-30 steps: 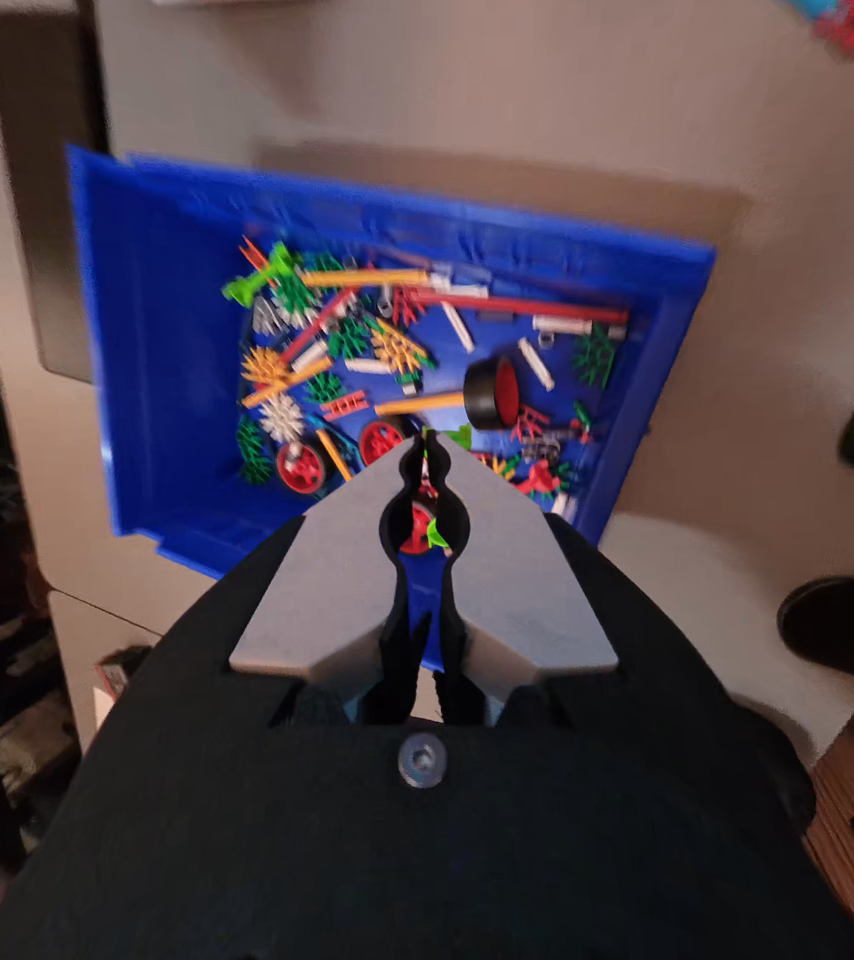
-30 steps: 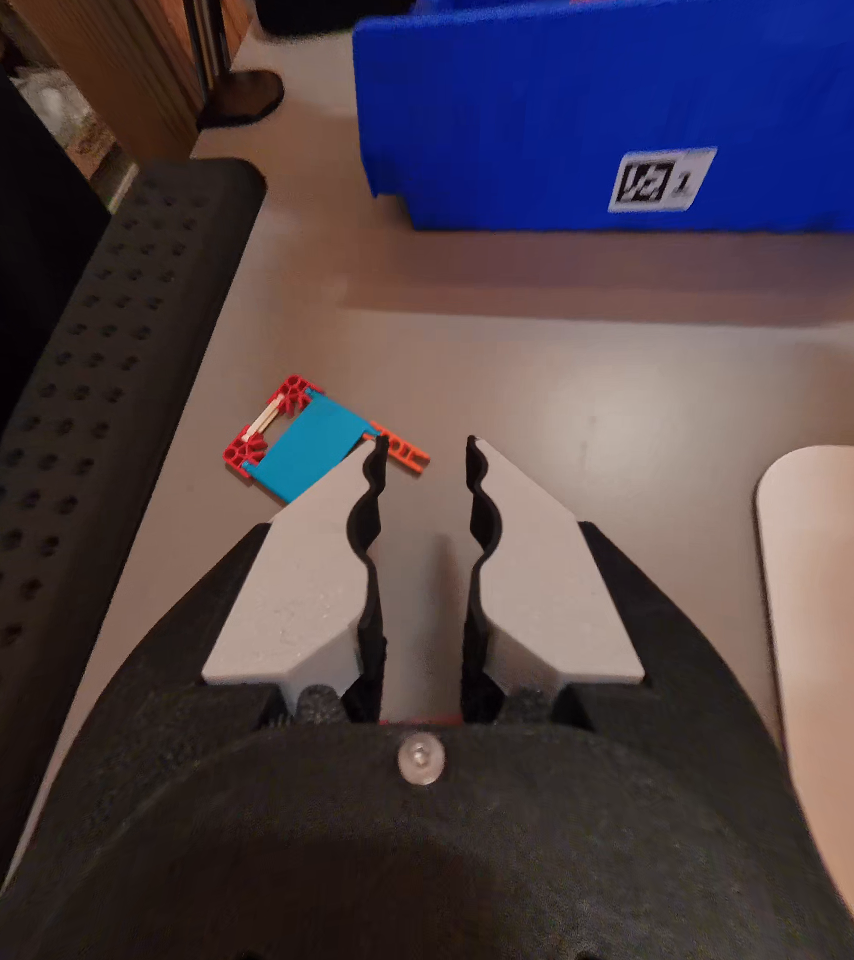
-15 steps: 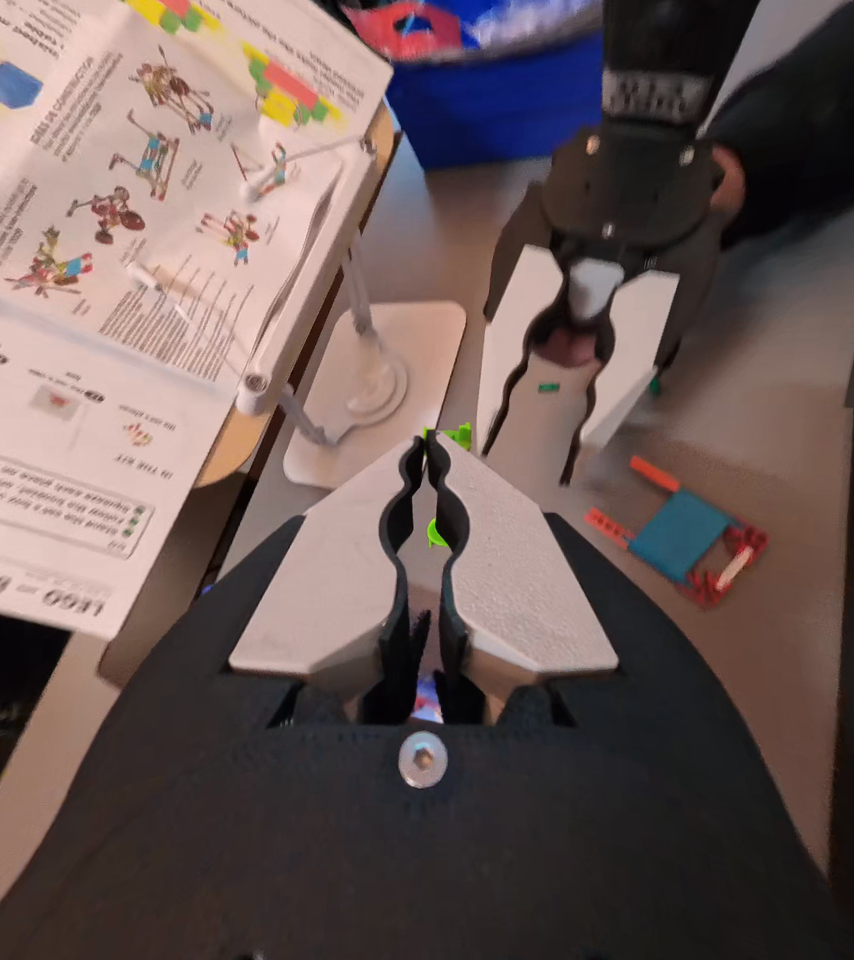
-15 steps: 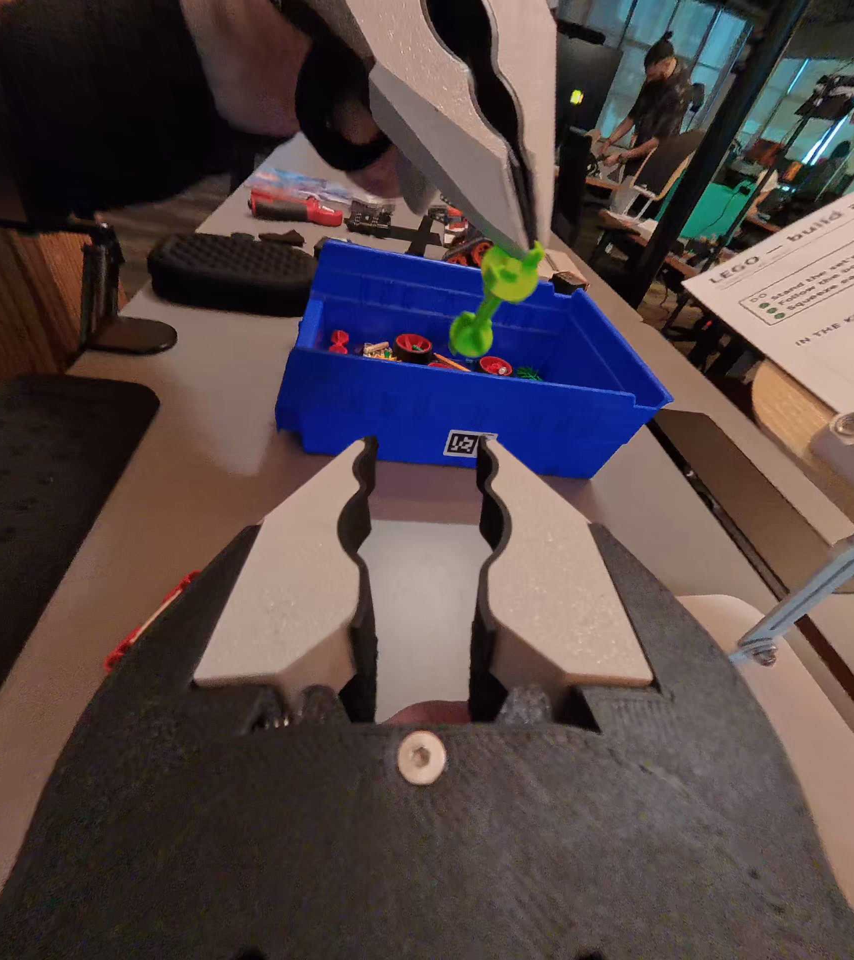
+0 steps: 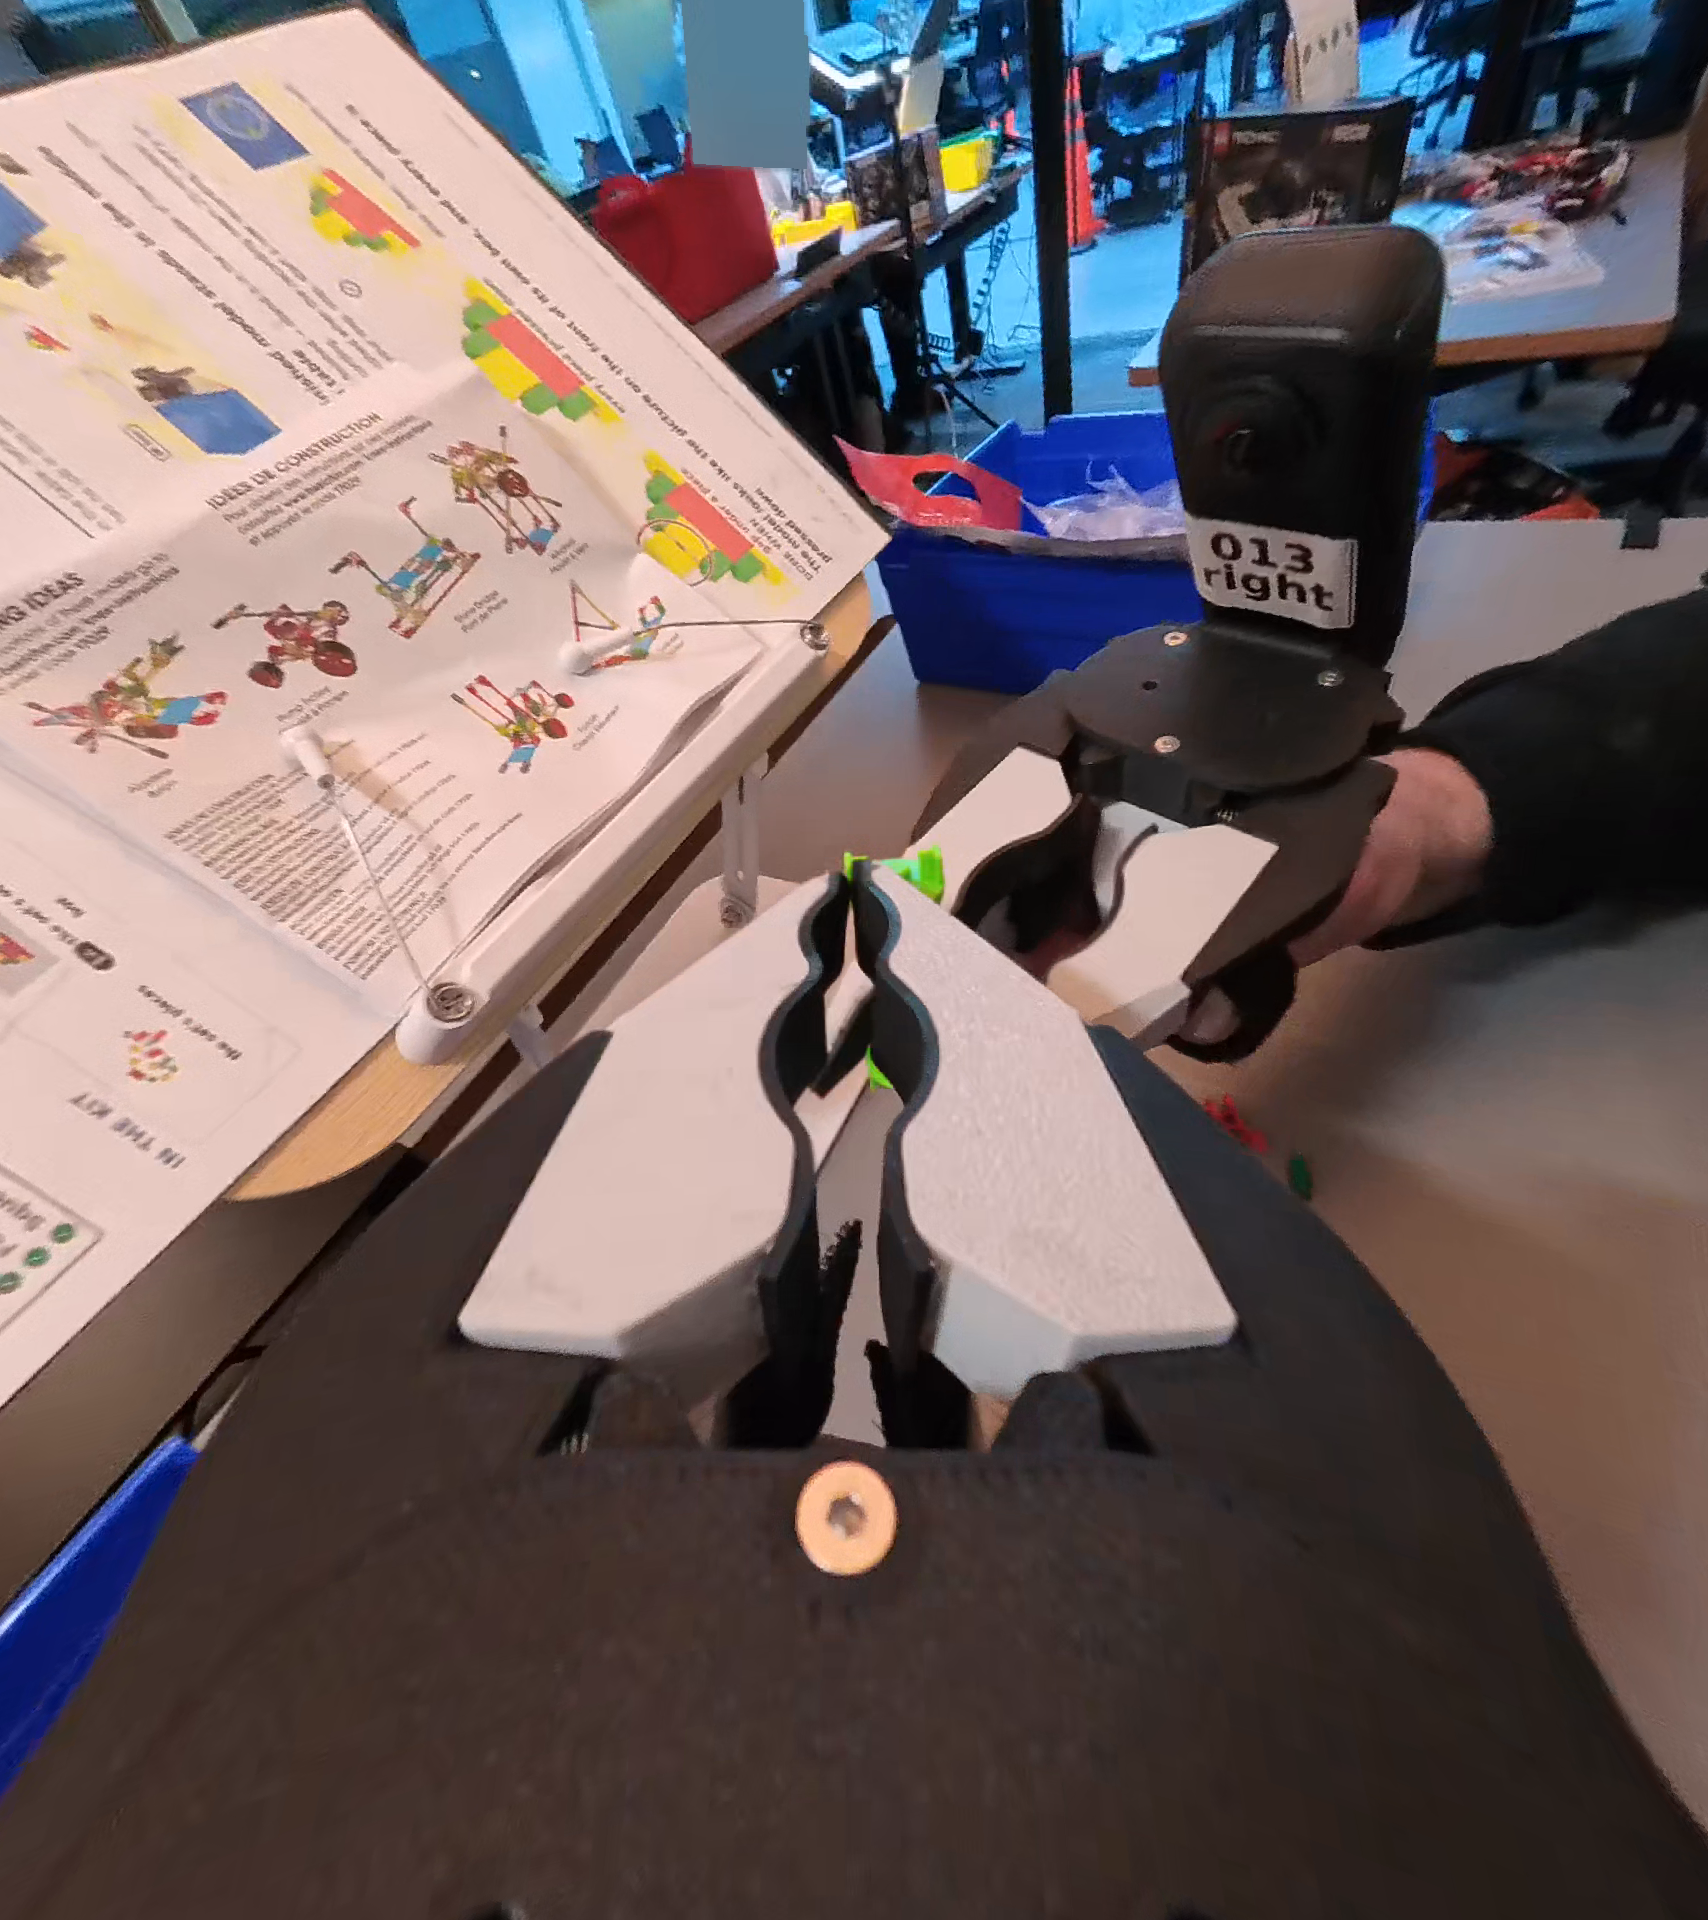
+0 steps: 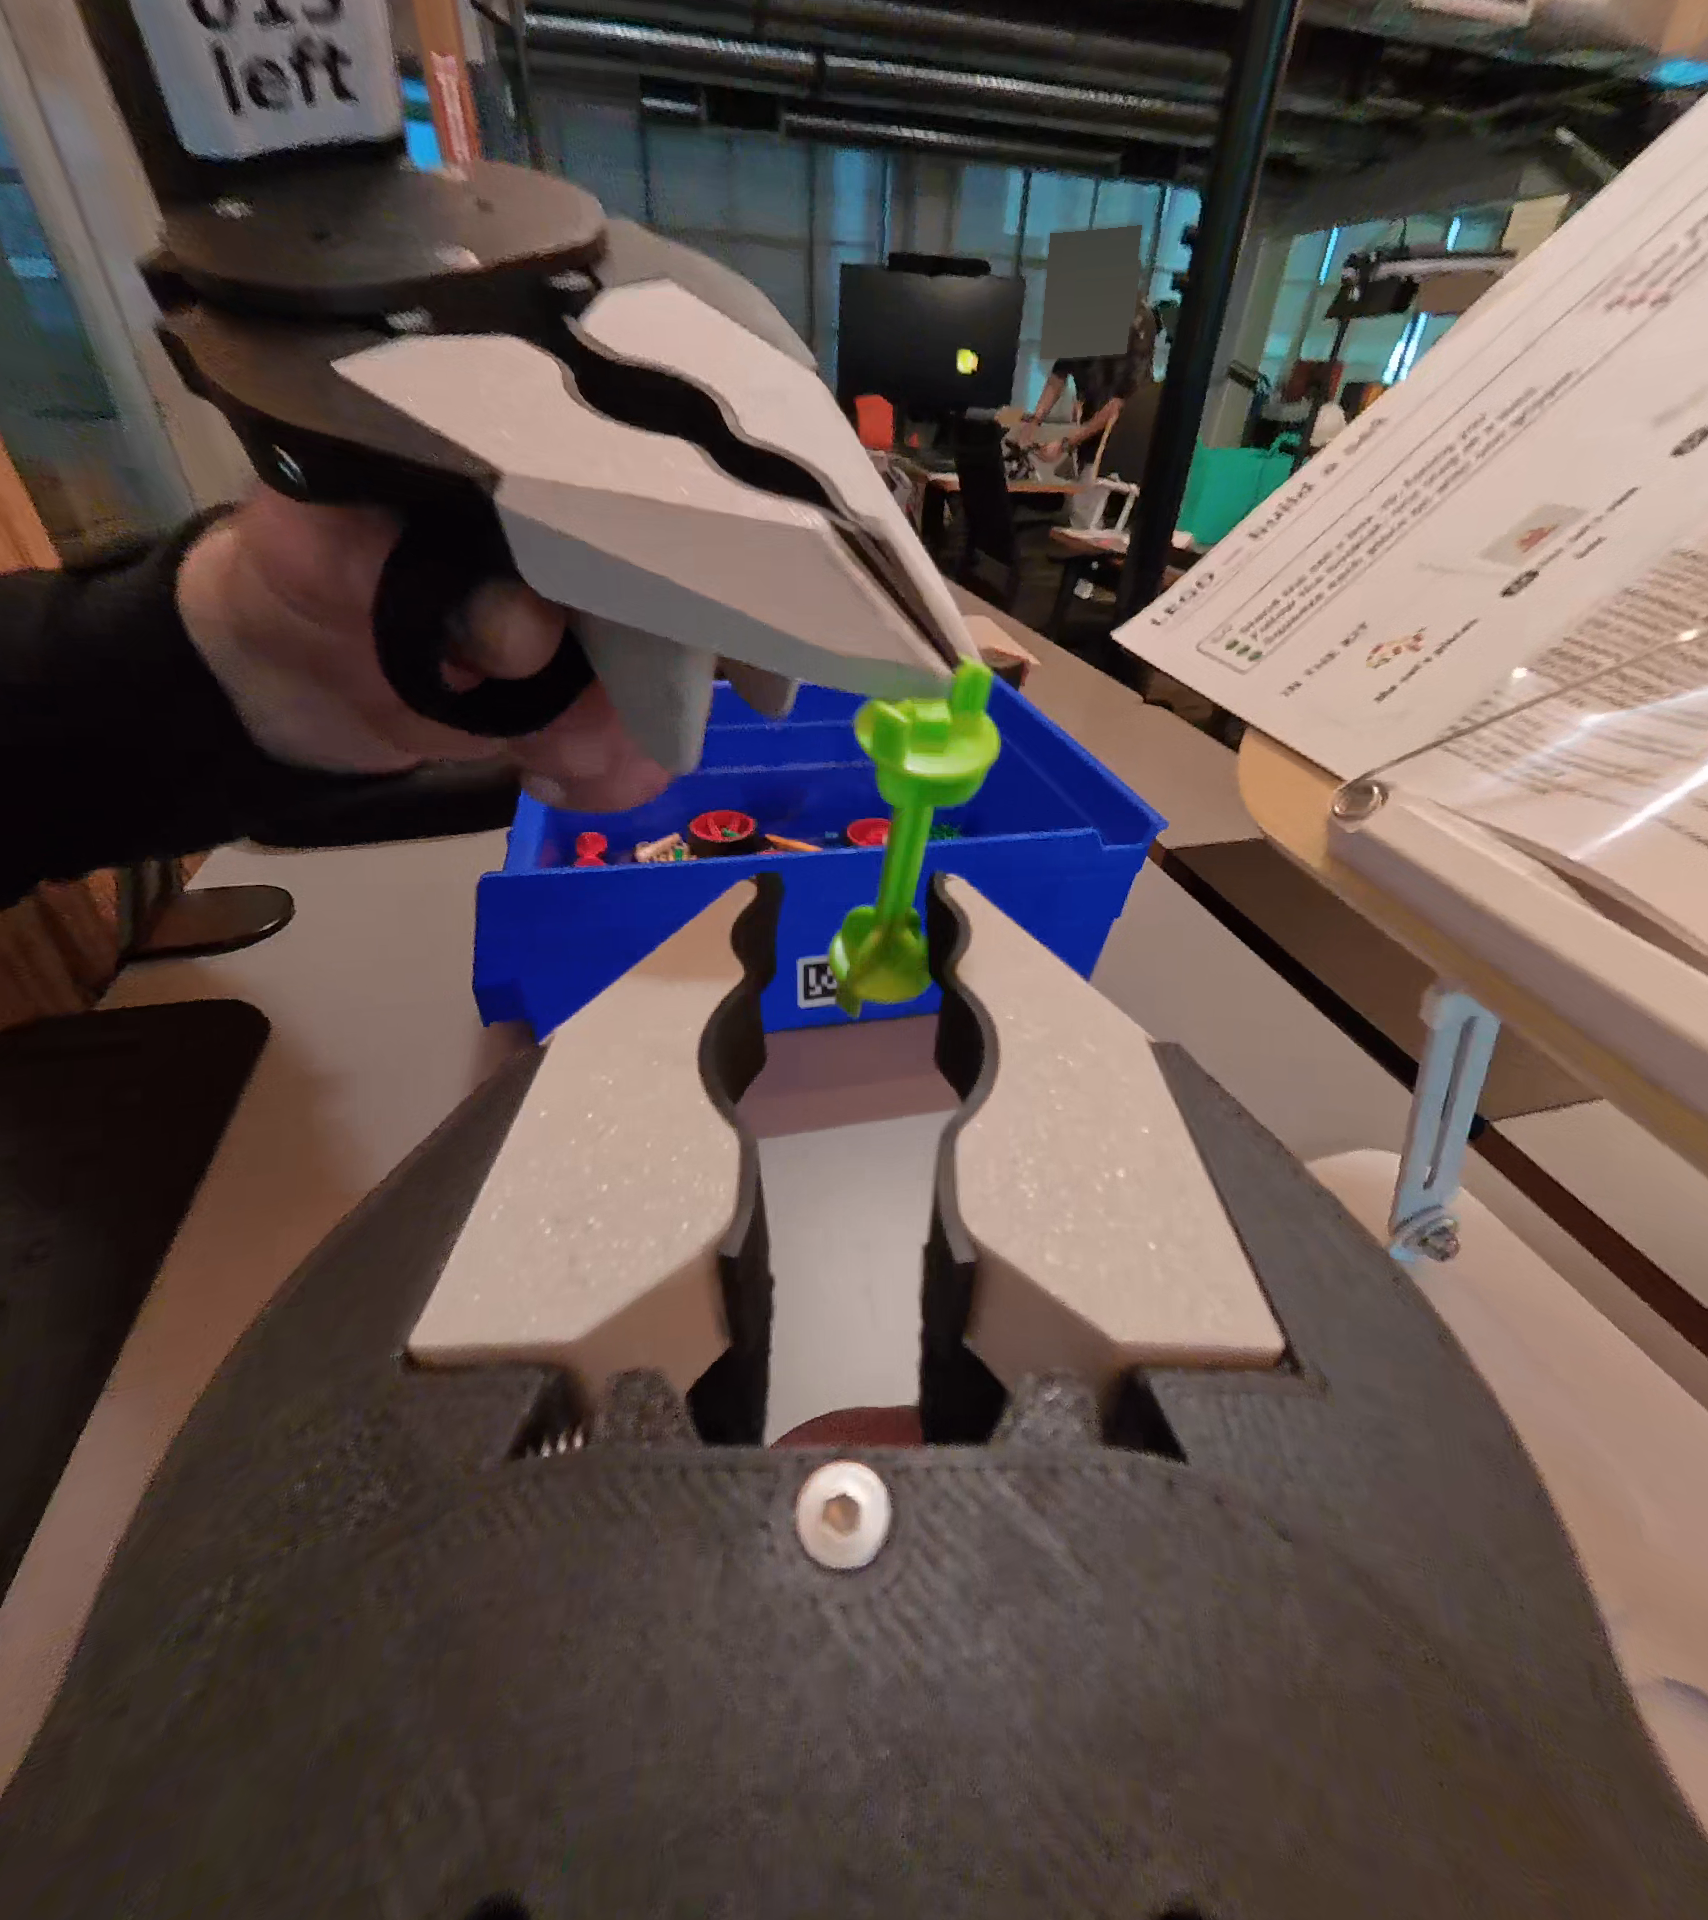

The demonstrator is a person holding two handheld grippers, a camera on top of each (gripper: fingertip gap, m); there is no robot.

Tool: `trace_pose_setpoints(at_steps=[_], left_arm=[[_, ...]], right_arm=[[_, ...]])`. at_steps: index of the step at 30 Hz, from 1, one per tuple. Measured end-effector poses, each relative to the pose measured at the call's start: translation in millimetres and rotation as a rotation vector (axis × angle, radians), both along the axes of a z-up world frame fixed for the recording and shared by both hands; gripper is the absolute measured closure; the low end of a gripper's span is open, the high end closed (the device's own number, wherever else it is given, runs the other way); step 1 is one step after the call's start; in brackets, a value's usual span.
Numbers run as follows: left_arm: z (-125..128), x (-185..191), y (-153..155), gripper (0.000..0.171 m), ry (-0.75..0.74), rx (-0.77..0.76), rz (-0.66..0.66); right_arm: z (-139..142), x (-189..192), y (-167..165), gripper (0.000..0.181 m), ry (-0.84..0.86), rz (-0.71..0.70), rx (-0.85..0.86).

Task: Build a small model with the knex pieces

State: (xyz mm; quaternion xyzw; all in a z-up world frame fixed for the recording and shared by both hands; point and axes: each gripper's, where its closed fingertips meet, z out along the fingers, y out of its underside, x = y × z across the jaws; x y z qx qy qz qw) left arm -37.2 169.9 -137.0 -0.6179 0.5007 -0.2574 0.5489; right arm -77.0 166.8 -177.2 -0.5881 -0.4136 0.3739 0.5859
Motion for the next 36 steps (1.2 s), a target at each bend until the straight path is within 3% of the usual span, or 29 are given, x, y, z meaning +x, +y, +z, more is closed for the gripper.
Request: trace_pose_setpoints(at_steps=[2,3,14,18,21,23,26,28,31,33,36], left_arm=[[-5,5,-5,0.171,-0.009,-0.026,-0.019],[-6,6,-5,0.171,-0.02,-0.025,-0.012],[-11,-10,-6,0.171,-0.193,-0.168,0.075],[-19,-19,-9,0.171,-0.166,-0.161,0.152],[-38,-33,-17,0.142,-0.083,-0.189,0.228],[-54,-41,-30,0.142,-0.057,-0.235,0.236],[-105,-45,-56,0.136,0.118,-0.294,0.25],[-143,-47,-74,0.124,0.259,-0.317,0.253],[-179,-48,-96,0.11,0.375,-0.33,0.268],[-198,-52,-109,0.099,0.448,-0.382,0.267],[-212,-56,-113,0.096,0.474,-0.406,0.299]], right_arm=[[5,5,3,0.177,0.001,-0.038,0.035],[6,6,3,0.179,-0.004,-0.04,0.04],[9,12,-6,0.179,-0.033,0.018,0.02],[1,12,-11,0.179,-0.101,0.079,-0.007],[-23,14,-13,0.179,-0.228,0.137,-0.094],[-43,16,-19,0.179,-0.321,0.187,-0.152],[-65,18,-26,0.18,-0.423,0.231,-0.205],[-78,19,-31,0.18,-0.48,0.256,-0.255],[-90,18,-36,0.18,-0.516,0.288,-0.264],[-97,17,-37,0.18,-0.55,0.289,-0.26],[-110,18,-42,0.18,-0.641,0.292,-0.206]])
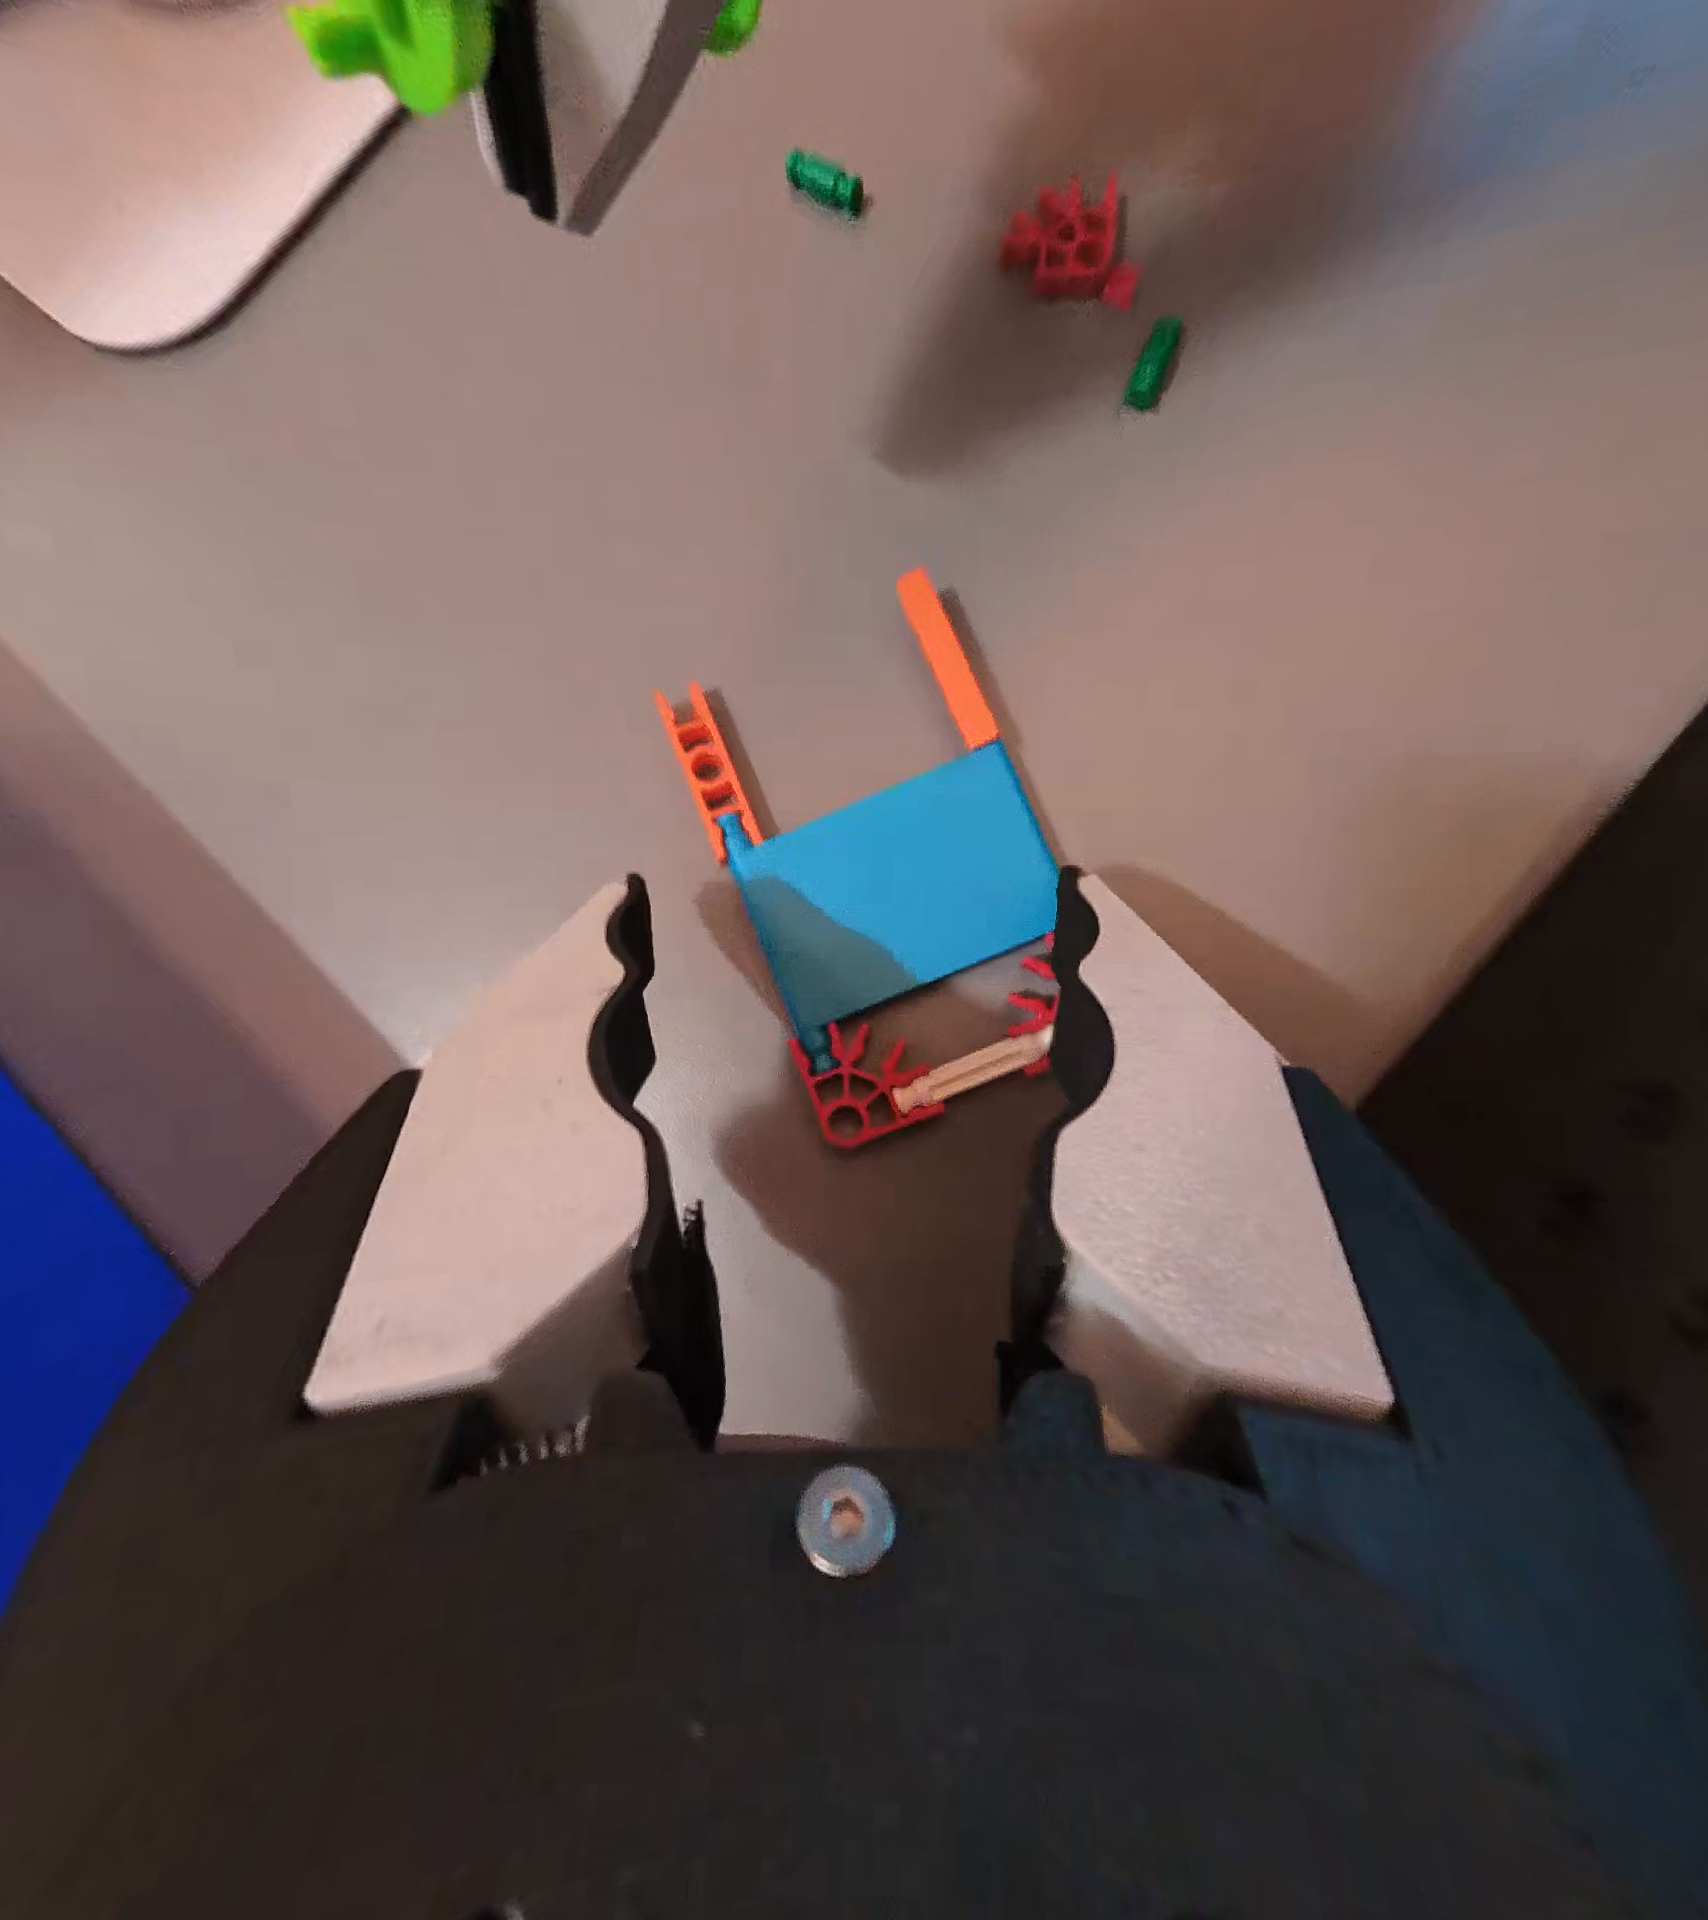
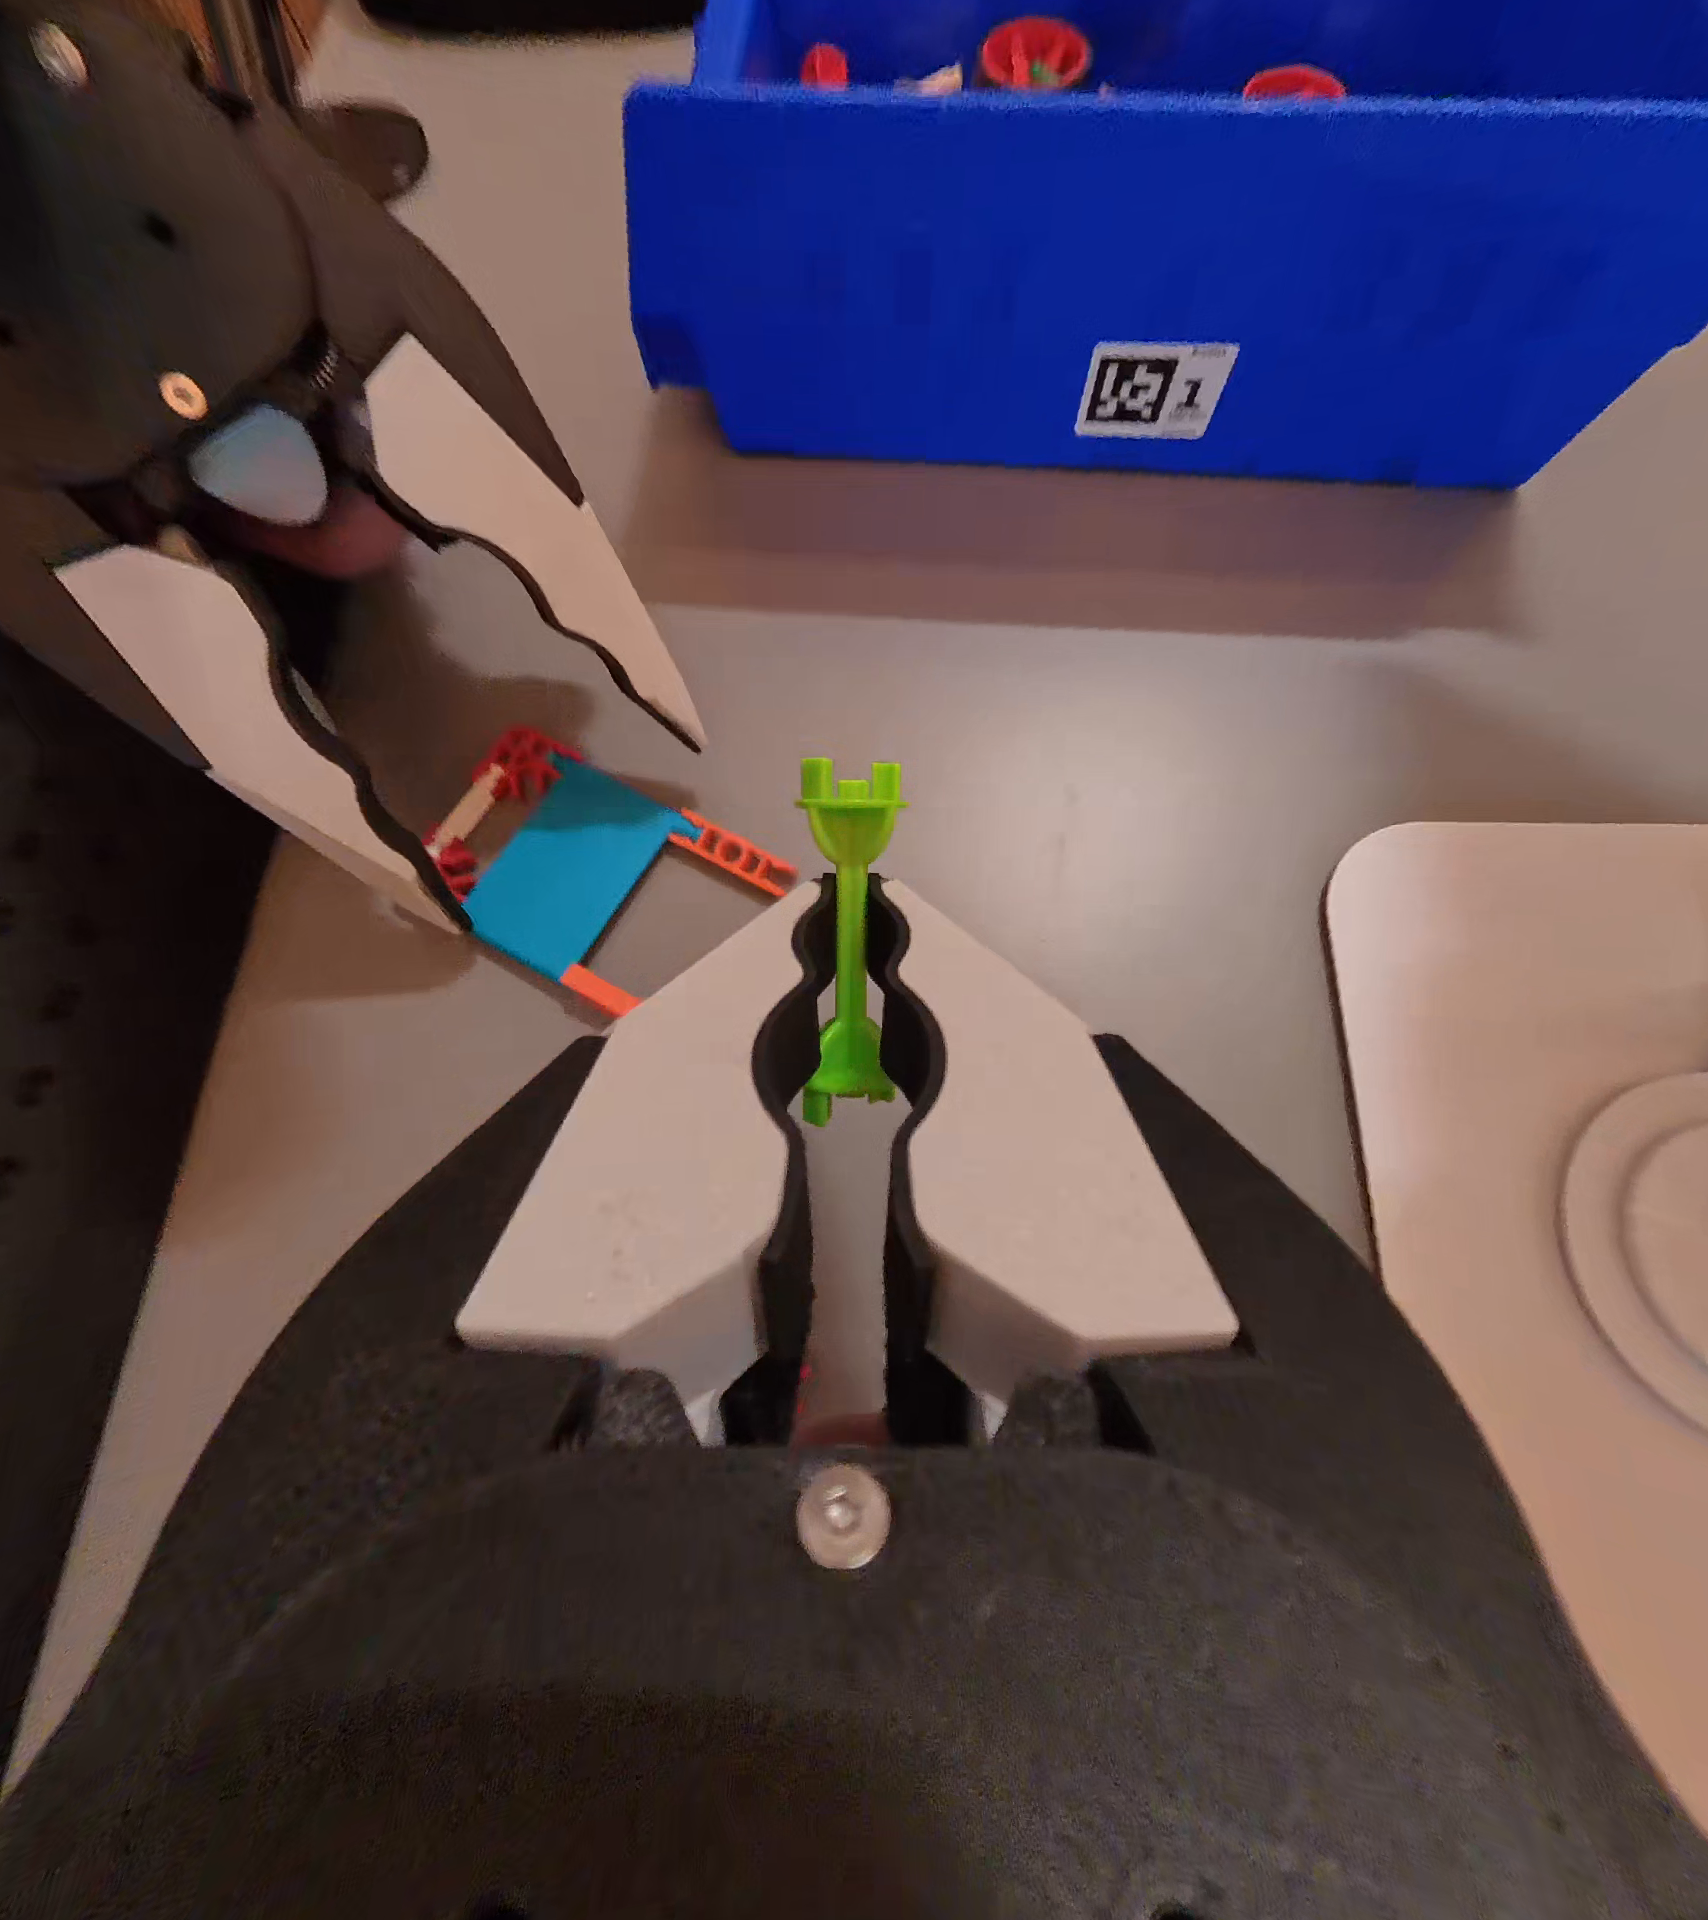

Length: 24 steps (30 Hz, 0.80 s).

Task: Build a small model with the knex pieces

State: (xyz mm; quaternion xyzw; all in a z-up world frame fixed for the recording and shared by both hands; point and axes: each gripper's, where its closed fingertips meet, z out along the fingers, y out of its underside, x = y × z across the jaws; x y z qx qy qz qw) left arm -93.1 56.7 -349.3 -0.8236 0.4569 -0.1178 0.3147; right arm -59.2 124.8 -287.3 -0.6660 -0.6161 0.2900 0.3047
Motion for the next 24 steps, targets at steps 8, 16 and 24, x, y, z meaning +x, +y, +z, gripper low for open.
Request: trace_pose_setpoints(at_steps=[8,16,24], left_arm=[[-6,6,-1,0.121,0.039,0.05,-0.01],[-5,0,2,0.147,0.102,0.147,-0.111],[3,-15,20,0.096,0.114,0.184,-0.063]], right_arm=[[-17,-8,-15,0.18,-0.068,0.052,0.001],[-10,-19,-25,0.179,0.112,0.049,-0.353],[-24,-20,-23,0.179,0.085,0.032,-0.383]])
